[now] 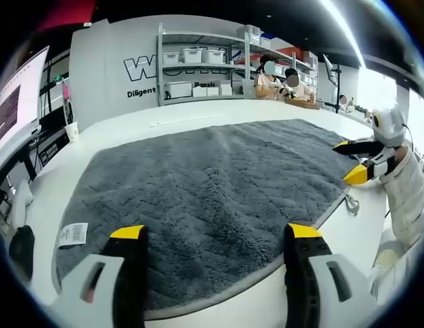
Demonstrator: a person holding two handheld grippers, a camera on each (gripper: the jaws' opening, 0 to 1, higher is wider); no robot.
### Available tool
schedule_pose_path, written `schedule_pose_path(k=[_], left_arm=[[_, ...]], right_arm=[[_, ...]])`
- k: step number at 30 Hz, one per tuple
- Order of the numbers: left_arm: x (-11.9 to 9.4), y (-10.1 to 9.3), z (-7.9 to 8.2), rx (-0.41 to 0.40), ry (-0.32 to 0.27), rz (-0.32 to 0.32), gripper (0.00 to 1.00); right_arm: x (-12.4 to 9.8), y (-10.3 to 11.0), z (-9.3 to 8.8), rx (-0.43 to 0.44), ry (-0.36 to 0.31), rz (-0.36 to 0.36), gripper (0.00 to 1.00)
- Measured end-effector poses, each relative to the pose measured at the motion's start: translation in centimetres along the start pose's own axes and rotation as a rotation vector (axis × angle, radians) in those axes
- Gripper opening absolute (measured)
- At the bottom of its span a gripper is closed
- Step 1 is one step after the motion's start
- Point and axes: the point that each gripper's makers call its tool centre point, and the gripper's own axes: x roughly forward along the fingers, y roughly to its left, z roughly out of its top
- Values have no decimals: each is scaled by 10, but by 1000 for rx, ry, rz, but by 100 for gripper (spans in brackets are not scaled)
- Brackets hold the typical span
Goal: Open the folded towel by lifting each exposed corner and separating the folded layers until the towel lies flat within the target outline without major curled edges
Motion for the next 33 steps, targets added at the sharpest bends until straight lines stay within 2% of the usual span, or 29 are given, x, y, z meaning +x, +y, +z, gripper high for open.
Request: schedule_pose_path(k=[33], left_arm=[[-1,-2,-1,6,13,-7,80]], right_arm=[[0,1,0,-15,9,25,87]])
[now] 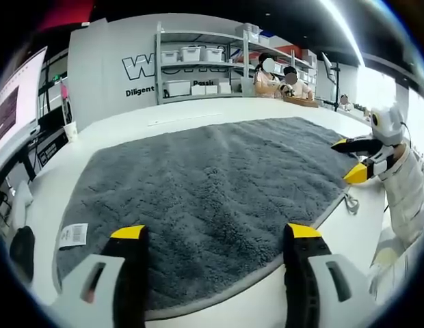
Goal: Open the folded towel by lifting each exposed corner and separating the folded layers until the towel lies flat within the target outline without major curled edges
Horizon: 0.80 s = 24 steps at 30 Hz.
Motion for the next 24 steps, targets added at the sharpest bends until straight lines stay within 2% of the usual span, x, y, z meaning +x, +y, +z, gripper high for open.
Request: schedule_pose_path(k=[24], left_arm=[[-2,0,0,23,32,-36,81]], right_arm=[[0,0,0,-1,-18,4,87]])
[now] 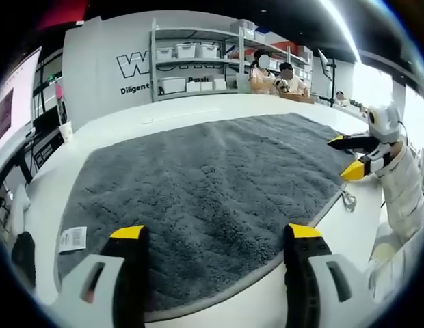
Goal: Open the folded towel by lifting each exposed corner and separating the folded layers until the towel lies flat within the target outline without major curled edges
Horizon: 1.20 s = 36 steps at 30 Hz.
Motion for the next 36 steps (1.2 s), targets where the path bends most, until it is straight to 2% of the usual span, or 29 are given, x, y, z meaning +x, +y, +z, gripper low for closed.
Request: schedule_pose_path(k=[6,13,16,19,25,34,36], left_arm=[[-5,3,6,27,-14,14,82],[-12,13,19,-24,-70,-1,85],[-14,27,23,-28,-88,49,87],[-16,35,24,-27,-92,65,87],[-24,63,32,-56,-122,118,86],[-29,97,44,-85,-155,185,84],[-31,100,50,-99,-165,175,83]], right_arm=[[0,0,0,1,-9,-1,87],[0,0,0,1,-7,-1,87],[0,0,0,2,-12,-2,87],[0,0,0,2,-12,-2,87],[0,0,-1,2,-13,-2,87],[-1,0,-1,2,-13,-1,87],[-1,0,-1,1,-12,-1,87]])
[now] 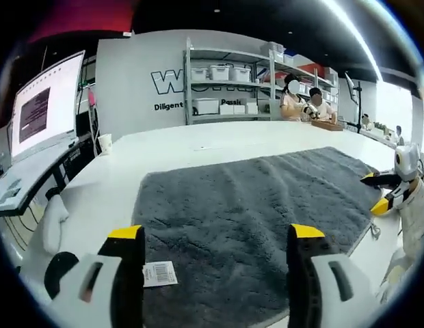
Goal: Open the folded towel by lifting each exposed corner and separating the folded layers until the towel lies flat within the target outline without major curled edges
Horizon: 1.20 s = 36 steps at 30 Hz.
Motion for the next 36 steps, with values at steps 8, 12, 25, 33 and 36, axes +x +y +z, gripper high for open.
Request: schedule_pose_path(k=[8,12,25,33,36], left_arm=[[8,18,33,12,-85,21,76],[13,28,53,13,-145,49,66],[42,75,98,-2,-196,89,35],[76,105,105,-1,-166,110,24],[89,114,101,-42,-145,105,27]], right_arm=[[0,0,0,1,-1,0,87],[0,0,0,1,10,2,87],[0,0,1,0,18,13,87],[0,0,1,-1,24,14,87],[0,-1,1,0,23,12,87]])
